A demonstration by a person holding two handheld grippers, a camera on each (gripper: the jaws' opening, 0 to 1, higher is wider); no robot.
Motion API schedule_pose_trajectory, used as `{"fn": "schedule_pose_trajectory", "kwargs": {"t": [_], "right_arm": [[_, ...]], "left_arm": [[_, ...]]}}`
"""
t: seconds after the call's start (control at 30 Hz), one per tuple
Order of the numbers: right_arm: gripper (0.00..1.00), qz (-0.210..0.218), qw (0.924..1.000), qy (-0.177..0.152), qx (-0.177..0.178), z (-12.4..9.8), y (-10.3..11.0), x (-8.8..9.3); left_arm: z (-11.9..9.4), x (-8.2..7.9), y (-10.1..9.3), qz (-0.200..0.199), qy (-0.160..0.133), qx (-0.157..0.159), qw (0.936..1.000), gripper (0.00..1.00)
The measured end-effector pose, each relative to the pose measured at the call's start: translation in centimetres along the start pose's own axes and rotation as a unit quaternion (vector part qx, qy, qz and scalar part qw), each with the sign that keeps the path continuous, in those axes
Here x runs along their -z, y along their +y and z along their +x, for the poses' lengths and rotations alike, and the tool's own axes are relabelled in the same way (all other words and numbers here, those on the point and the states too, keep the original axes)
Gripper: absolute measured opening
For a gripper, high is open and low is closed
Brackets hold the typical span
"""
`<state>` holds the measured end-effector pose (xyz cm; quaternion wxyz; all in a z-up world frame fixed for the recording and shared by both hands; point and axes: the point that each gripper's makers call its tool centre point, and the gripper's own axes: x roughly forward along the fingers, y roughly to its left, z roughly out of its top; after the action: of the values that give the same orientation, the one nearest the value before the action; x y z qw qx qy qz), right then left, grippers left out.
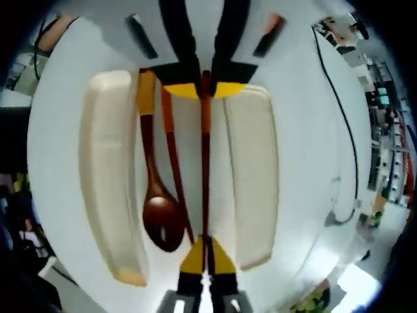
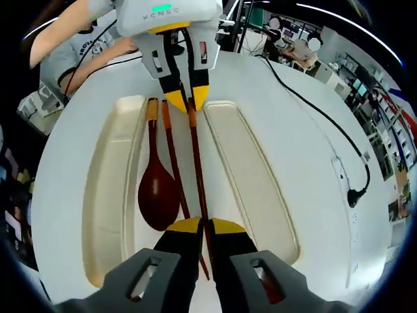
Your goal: Arrange the utensils inside the cutlery case until each visible utensil rests in its matching compartment.
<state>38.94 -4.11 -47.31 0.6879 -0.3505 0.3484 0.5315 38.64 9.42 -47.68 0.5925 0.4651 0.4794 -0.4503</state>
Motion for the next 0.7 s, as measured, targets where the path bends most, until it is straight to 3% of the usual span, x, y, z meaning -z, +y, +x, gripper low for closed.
{"fn": "schedule_pose_trajectory", "kwargs": {"t": [0.17, 0.27, 0.3, 0.37, 0.43, 0.53, 0.6, 0.7], "right_arm": [[0.03, 0.062, 0.9968, -0.049, 0.011, 0.0, -0.1, -0.3], [0.02, 0.037, 0.9977, -0.055, 0.012, -0.1, -0.1, -0.3], [0.02, 0.008, 0.9985, -0.052, 0.011, -0.2, 0.0, -0.3], [0.02, 0.005, 0.9988, -0.044, 0.018, -0.2, -0.1, -0.4], [0.02, -0.012, 0.9985, -0.039, 0.036, -0.2, -0.8, -0.4], [0.02, -0.011, 0.9987, -0.025, 0.043, -1.2, -1.0, -0.9], [0.02, -0.028, 0.9970, -0.033, 0.064, -2.8, -1.4, -1.8], [0.02, -0.021, 0.9960, -0.047, 0.073, -4.8, -1.2, -2.5]], "left_arm": [[-0.1, 0.0, 0.2, 0.013, -0.009, 0.000, 0.9999, 0.06], [-0.1, -0.1, 0.3, 0.012, 0.003, -0.014, 0.9998, 0.06], [-0.1, -0.1, 0.4, 0.027, 0.010, -0.021, 0.9994, 0.06], [-0.2, -0.1, 0.4, 0.054, 0.020, -0.034, 0.9978, 0.06], [-0.2, -0.1, 0.3, 0.048, 0.019, -0.043, 0.9977, 0.06], [-1.2, -0.3, 0.1, 0.040, 0.009, -0.041, 0.9983, 0.05], [-2.6, -0.4, 0.9, 0.043, -0.003, -0.063, 0.9971, 0.05], [-4.3, -0.7, 0.6, 0.030, -0.028, -0.064, 0.9971, 0.05]]}}
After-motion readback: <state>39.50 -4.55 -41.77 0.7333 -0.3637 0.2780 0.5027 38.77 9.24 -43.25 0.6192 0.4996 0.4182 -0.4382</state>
